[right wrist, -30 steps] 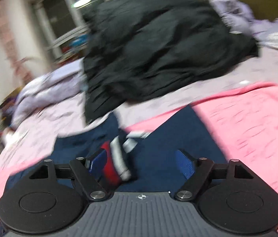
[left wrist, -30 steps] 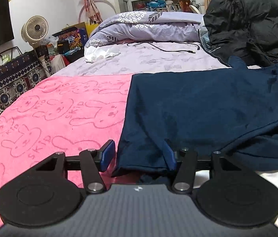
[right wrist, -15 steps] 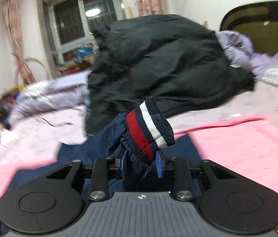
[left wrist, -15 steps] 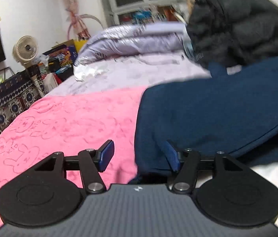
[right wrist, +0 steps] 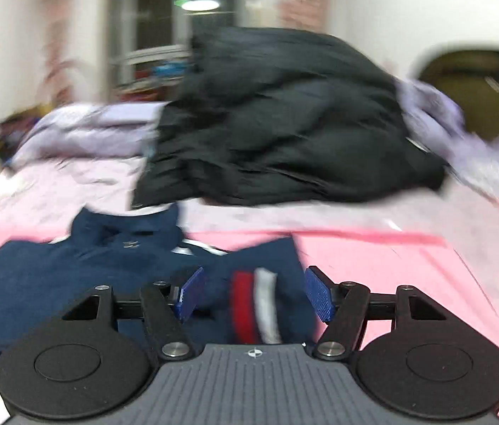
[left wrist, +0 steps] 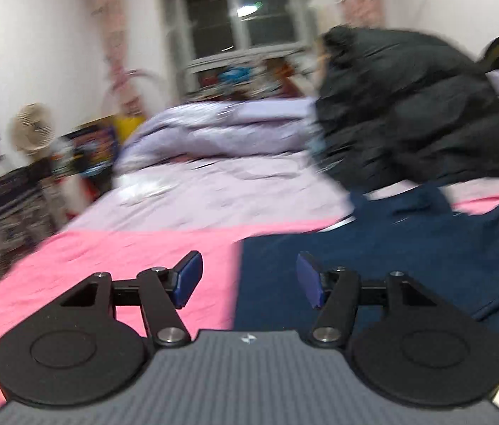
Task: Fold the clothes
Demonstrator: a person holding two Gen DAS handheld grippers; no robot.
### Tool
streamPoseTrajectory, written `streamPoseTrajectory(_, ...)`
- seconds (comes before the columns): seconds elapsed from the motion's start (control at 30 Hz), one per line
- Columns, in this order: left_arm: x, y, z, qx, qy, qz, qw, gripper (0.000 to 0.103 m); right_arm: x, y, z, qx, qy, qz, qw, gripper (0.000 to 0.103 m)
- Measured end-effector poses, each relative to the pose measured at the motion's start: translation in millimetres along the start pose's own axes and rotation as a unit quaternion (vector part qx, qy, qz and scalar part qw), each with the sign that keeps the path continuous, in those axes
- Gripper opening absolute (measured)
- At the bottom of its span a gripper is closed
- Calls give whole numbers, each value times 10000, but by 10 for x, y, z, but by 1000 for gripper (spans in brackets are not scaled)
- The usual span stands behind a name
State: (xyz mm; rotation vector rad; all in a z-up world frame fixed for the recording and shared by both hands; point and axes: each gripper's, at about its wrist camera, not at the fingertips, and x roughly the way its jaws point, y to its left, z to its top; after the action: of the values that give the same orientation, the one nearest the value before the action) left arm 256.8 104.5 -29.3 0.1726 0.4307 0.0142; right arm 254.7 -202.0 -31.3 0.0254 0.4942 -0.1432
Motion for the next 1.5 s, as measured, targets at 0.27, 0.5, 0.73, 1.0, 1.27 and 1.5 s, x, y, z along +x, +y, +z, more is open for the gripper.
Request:
streamPoseTrajectory(0.27, 709, -201, -301, 35, 1022, -283, 9944, 73, 835, 264, -285, -527, 828, 145, 9951, 56)
streamPoseTrajectory(0.5, 209, -220, -118, -142, 718, -309, 9968, 66, 517, 417, -174, -668, 656, 282, 9952, 58)
streamPoseTrajectory(0.73, 291, -552, -109, 726, 641, -404, 9945, 67, 241, 1243, -152, -1121, 76, 1407, 9837, 63)
streamPoseTrajectory(1.0, 250, 41, -224, 470, 848, -537, 9938, 70, 544, 74, -386, -1217, 970, 1075, 9820, 36)
streamPoseTrajectory(1.27, 809, -212, 448, 385, 394, -952, 9939, 72, 597, 290, 123, -1026, 189, 990, 9896, 71)
streamPoseTrajectory(1.5, 1309, -68, -15, -91, 1331, -896, 9870, 83, 1305, 468, -128, -1204, 921, 638, 9864, 92)
